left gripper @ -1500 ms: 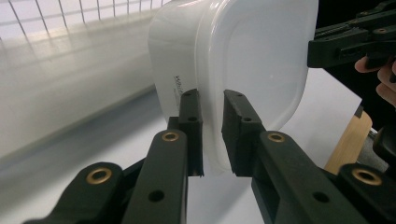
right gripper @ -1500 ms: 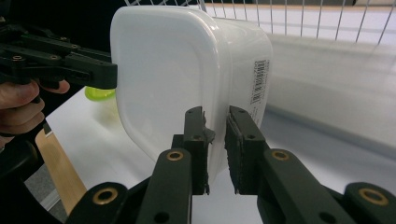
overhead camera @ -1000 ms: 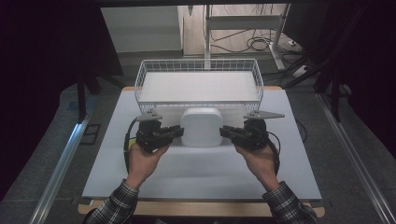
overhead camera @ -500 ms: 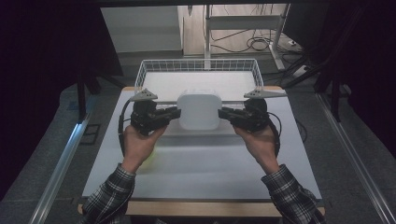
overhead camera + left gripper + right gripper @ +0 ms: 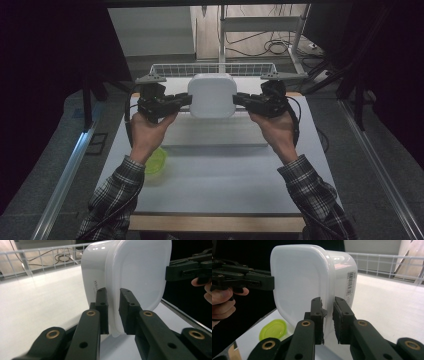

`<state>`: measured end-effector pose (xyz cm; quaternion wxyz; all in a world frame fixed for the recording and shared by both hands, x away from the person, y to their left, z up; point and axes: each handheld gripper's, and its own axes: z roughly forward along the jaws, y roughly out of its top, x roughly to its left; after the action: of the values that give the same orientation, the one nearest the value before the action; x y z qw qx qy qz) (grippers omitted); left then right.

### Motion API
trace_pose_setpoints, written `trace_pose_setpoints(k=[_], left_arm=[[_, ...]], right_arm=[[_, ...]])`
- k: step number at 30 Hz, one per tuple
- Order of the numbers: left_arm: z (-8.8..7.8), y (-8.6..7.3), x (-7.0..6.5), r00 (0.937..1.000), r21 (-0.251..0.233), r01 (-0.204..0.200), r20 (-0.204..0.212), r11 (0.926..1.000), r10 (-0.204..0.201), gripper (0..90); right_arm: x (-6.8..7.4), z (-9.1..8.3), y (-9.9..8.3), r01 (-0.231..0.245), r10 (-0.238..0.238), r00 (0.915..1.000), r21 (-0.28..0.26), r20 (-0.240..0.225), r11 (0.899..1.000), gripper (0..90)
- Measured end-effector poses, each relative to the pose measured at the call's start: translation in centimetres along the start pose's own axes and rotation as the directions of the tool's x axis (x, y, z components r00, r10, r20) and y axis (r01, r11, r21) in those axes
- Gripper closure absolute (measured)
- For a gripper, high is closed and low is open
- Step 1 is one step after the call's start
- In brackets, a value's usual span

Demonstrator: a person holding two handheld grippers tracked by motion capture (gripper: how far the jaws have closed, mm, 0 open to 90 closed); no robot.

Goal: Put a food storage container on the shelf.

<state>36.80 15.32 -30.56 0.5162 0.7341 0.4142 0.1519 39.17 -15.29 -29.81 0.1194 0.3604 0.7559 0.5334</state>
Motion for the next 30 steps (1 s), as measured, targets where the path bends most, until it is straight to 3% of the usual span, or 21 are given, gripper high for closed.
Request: trace_pose_setpoints(k=[3, 11, 16, 19, 23, 30], left_arm=[[0.8, 0.8, 0.6, 0.9999, 0.007, 0.008, -0.008, 0.9999, -0.008, 78.4], [2.1, 1.0, 1.5, 0.9997, 0.029, 0.024, 0.003, 0.9993, -0.024, 77.7], [2.5, 0.8, 2.0, 0.9984, 0.018, 0.048, 0.029, 0.9987, -0.049, 77.0], [2.6, 0.8, 2.0, 0.9988, 0.009, 0.042, 0.026, 0.9991, -0.042, 74.3], [2.9, 1.1, 1.9, 0.9994, -0.012, 0.03, 0.02, 0.9995, -0.03, 65.4], [3.6, 1.3, 2.0, 0.9997, -0.015, 0.025, -0.001, 0.9996, -0.025, 61.3]], right_arm=[[-0.7, 0.5, 0.7, -0.013, 0.013, 0.9998, 0.0, 0.014, 1.0, 78.7], [-1.7, 1.4, 0.9, -0.039, 0.039, 0.9988, 0.014, 0.028, 0.999, 78.2], [-2.0, 1.6, 0.9, -0.047, 0.047, 0.9985, 0.013, 0.027, 0.999, 78.0], [-2.1, 1.8, 1.1, -0.058, 0.058, 0.9981, 0.011, 0.024, 0.998, 77.2], [-2.1, 2.5, 1.3, -0.044, 0.043, 0.9982, 0.013, 0.043, 0.999, 72.9], [-2.2, 3.2, 1.5, -0.018, 0.017, 0.9973, 0.015, 0.072, 1.0, 68.1]])
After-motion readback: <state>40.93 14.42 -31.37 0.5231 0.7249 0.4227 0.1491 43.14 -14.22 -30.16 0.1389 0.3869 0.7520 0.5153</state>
